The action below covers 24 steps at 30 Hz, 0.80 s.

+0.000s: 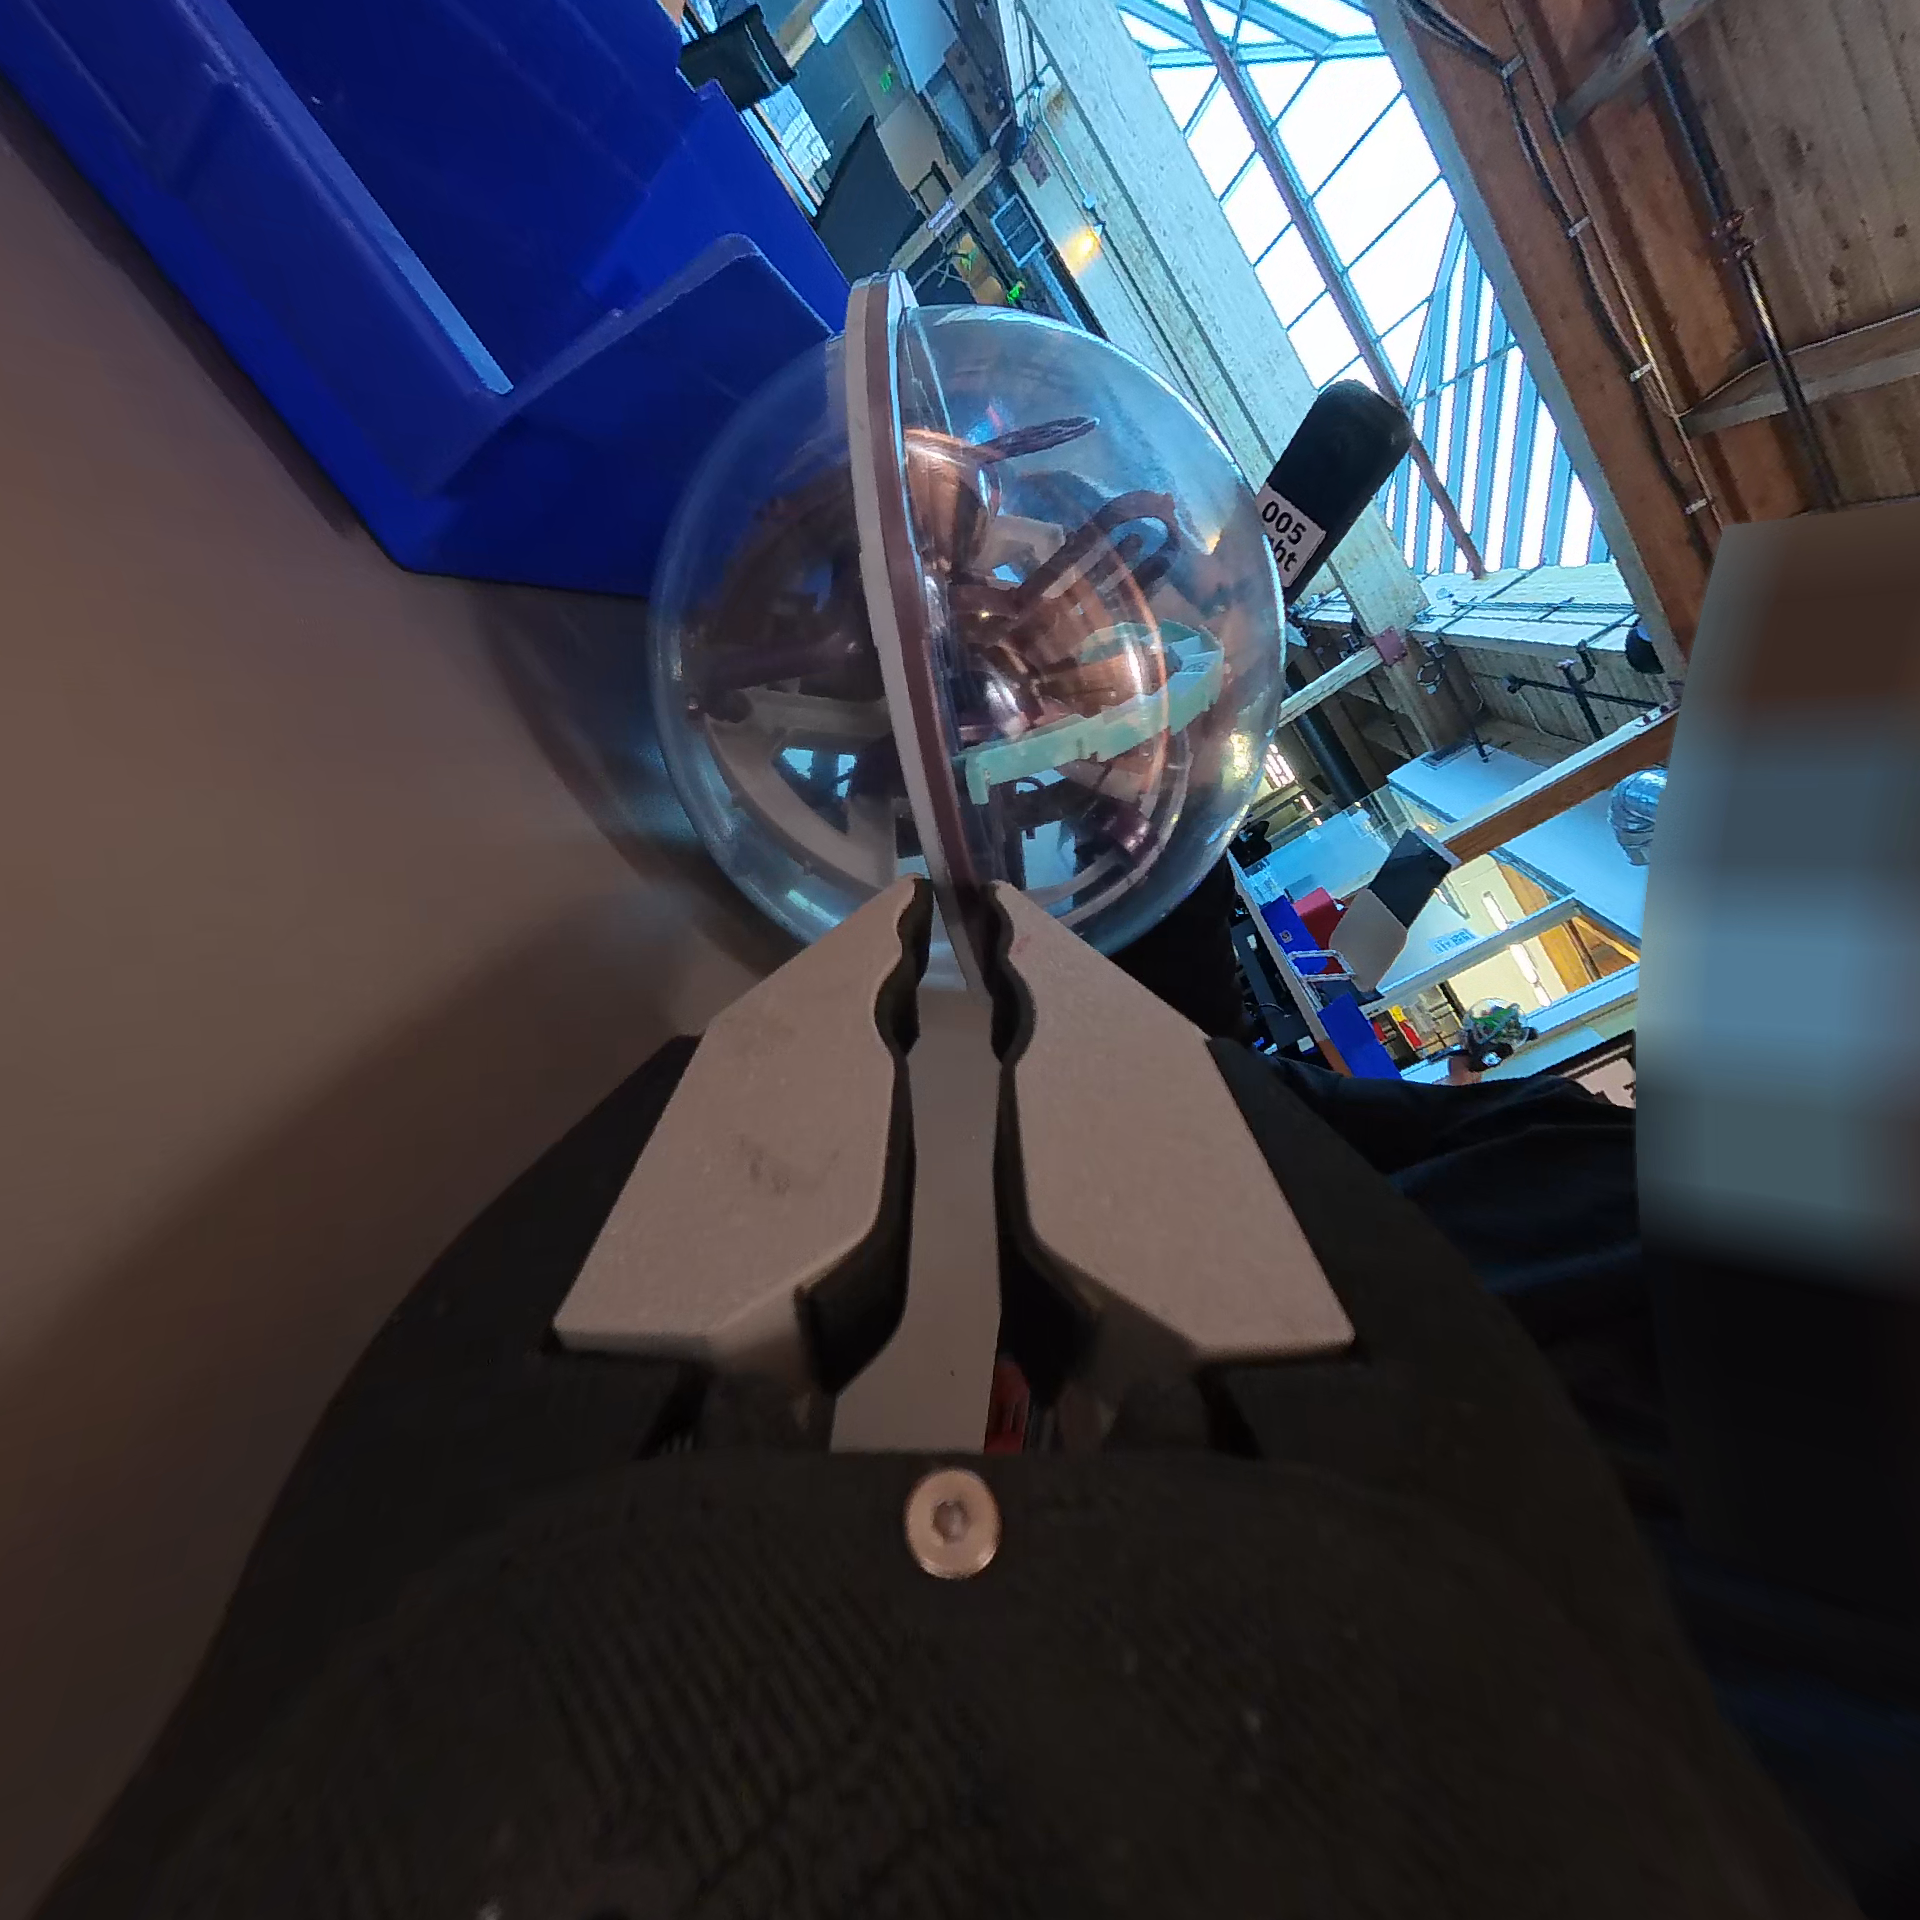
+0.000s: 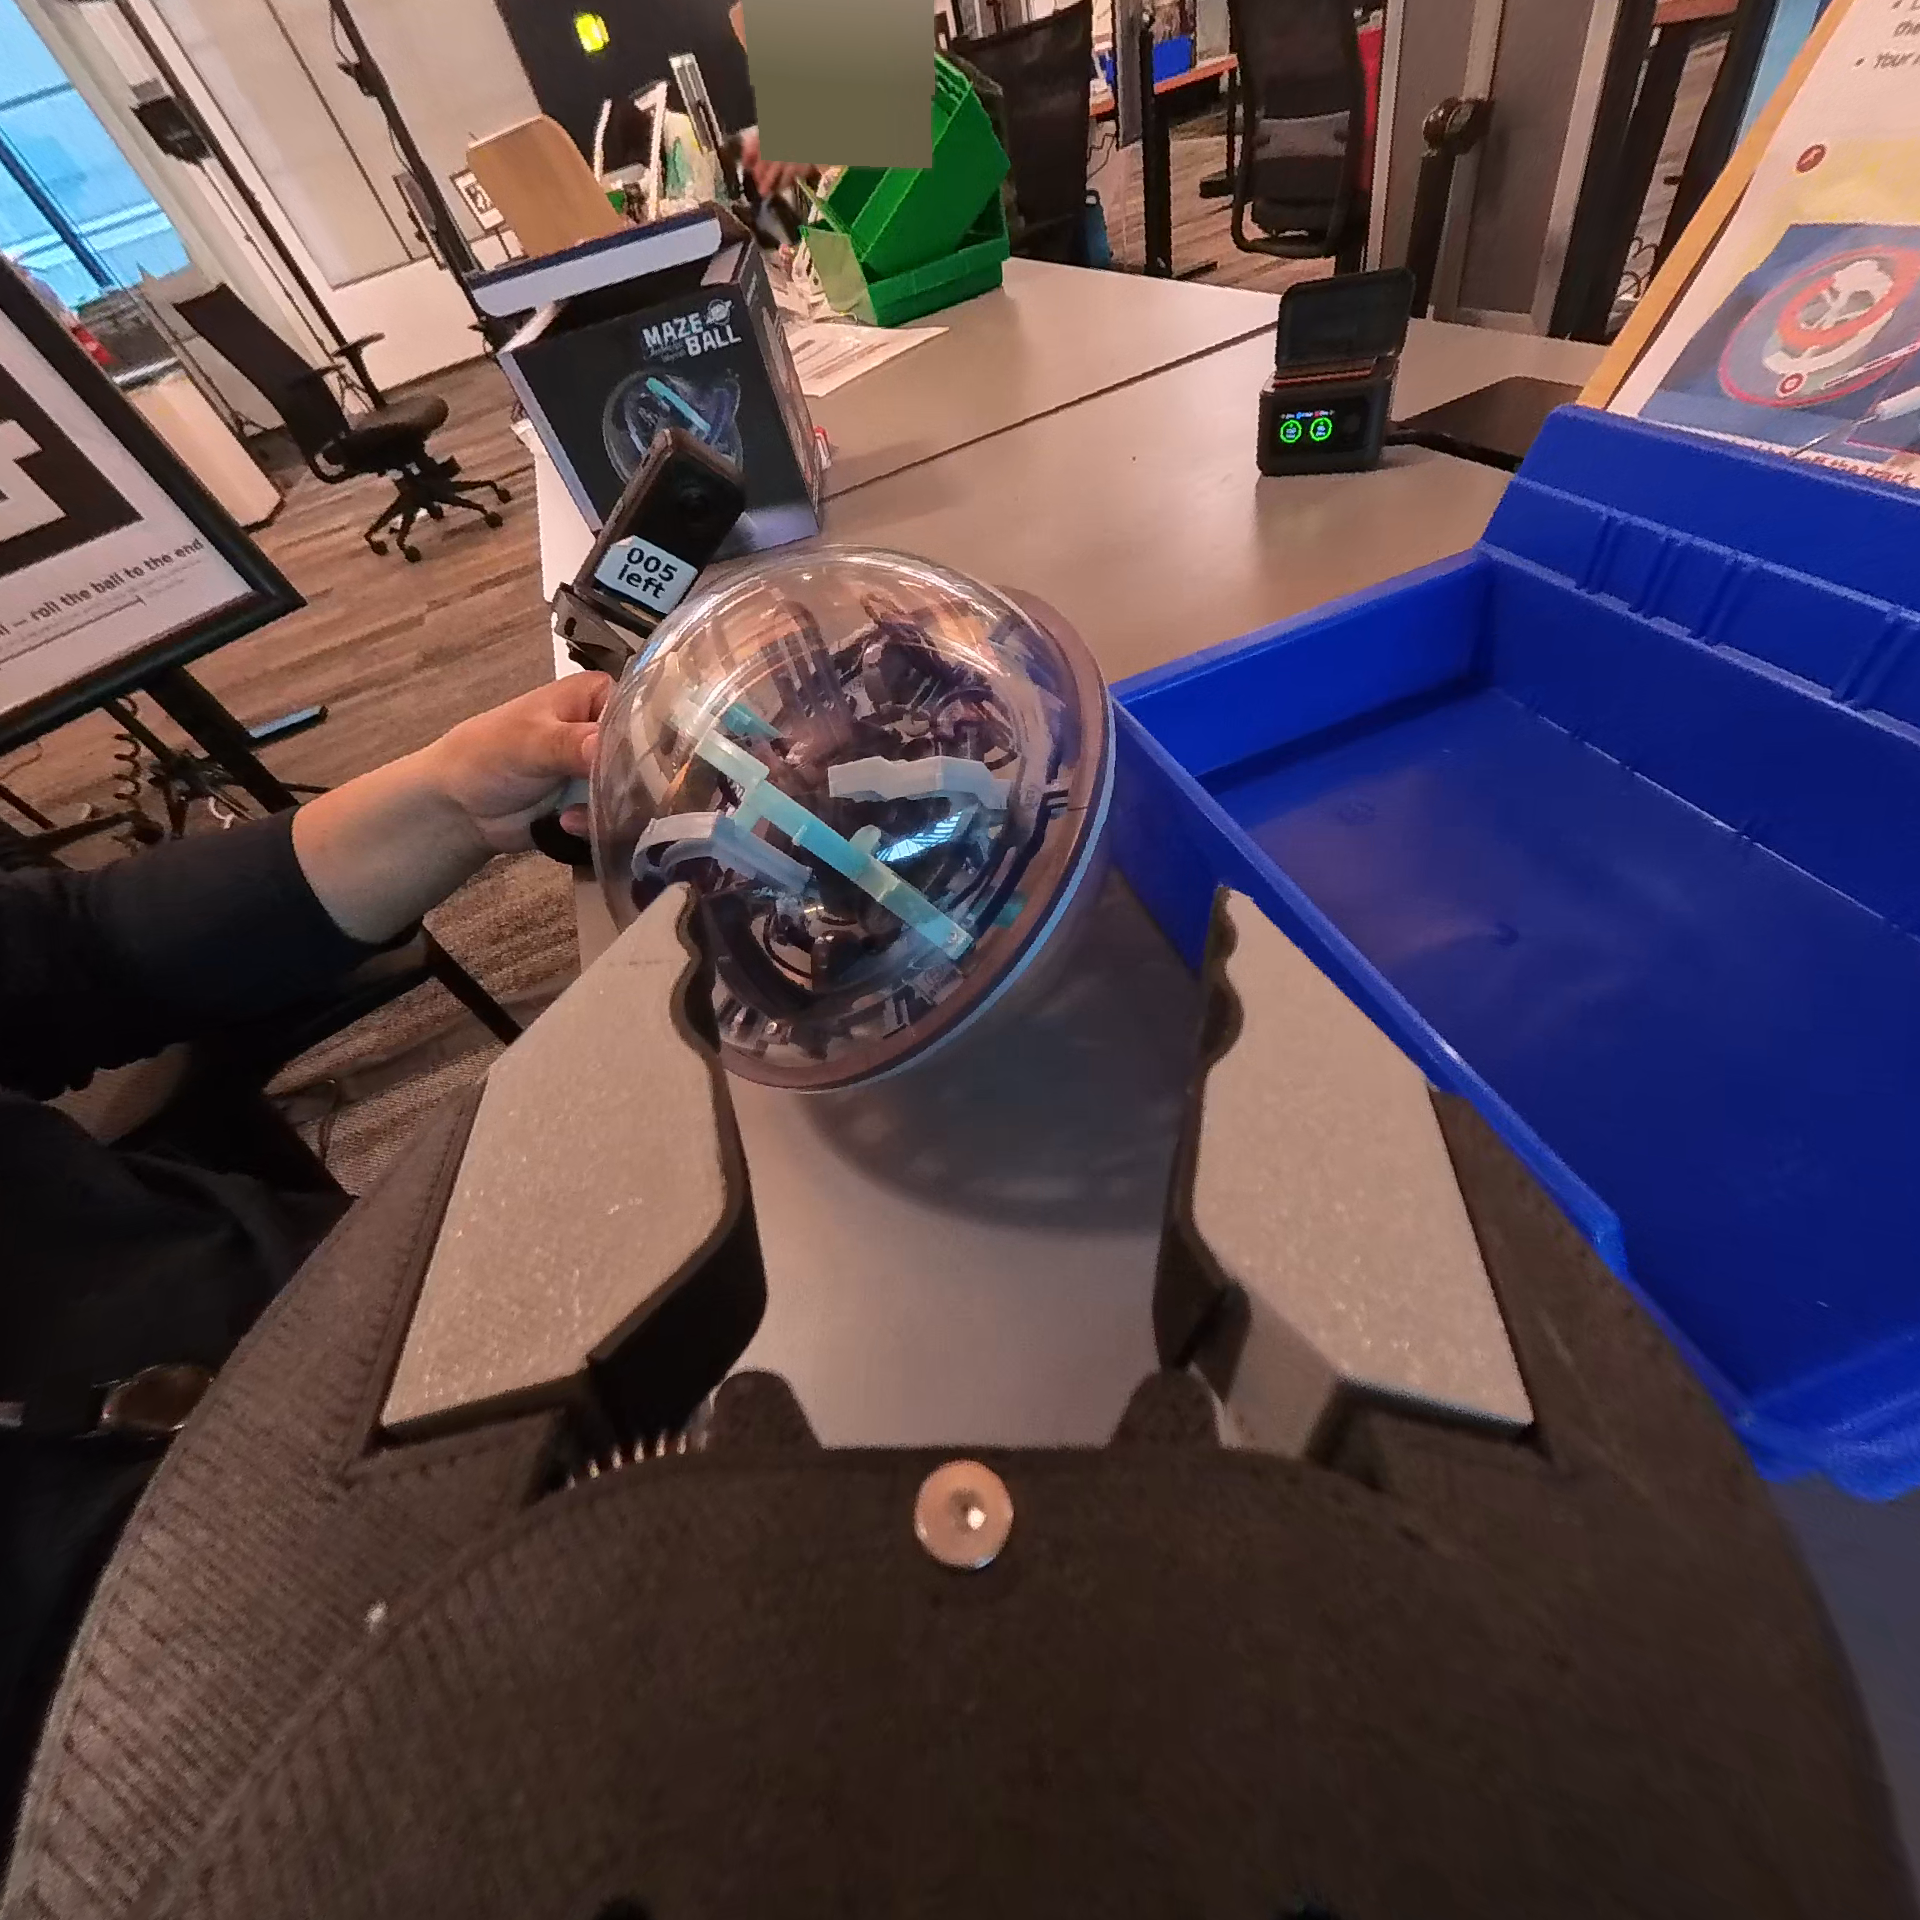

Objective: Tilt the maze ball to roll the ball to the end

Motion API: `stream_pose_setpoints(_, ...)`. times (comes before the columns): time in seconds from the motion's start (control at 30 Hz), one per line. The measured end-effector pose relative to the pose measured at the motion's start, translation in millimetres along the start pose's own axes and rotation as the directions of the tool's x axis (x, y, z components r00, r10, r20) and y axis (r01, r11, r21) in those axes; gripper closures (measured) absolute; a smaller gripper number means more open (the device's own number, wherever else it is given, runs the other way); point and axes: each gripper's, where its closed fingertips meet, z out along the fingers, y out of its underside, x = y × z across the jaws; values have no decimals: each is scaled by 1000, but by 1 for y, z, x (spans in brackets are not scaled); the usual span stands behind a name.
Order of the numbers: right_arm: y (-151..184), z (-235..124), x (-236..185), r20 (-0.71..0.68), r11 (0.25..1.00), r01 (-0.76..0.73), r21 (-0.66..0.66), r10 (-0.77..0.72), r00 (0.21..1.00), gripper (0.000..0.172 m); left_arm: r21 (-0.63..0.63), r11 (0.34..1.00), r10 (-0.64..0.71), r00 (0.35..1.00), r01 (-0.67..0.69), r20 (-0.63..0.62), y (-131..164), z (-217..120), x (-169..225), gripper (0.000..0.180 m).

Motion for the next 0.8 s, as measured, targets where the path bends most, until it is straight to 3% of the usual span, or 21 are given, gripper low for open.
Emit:
stream_pose_setpoints(0.5, 7, 10, 0, 22, 999, -34, -16, 34, 999, 75, -2, 1000, -2, 1000, 2, -3, 0, 2, 0, 175)
stream_pose_setpoints(0.7, 5, 24, -12, 139, 990, -139, 25, 134, 981, 77, 0, 1000, -2, 1000, 2, -2, 0, 2, 0, 175)
stream_pose_setpoints(0.8, 14, 34, -13, 141, 989, -146, -4, 145, 979, 67, 0, 1000, -4, 1000, 4, -3, 0, 2, 0, 175)
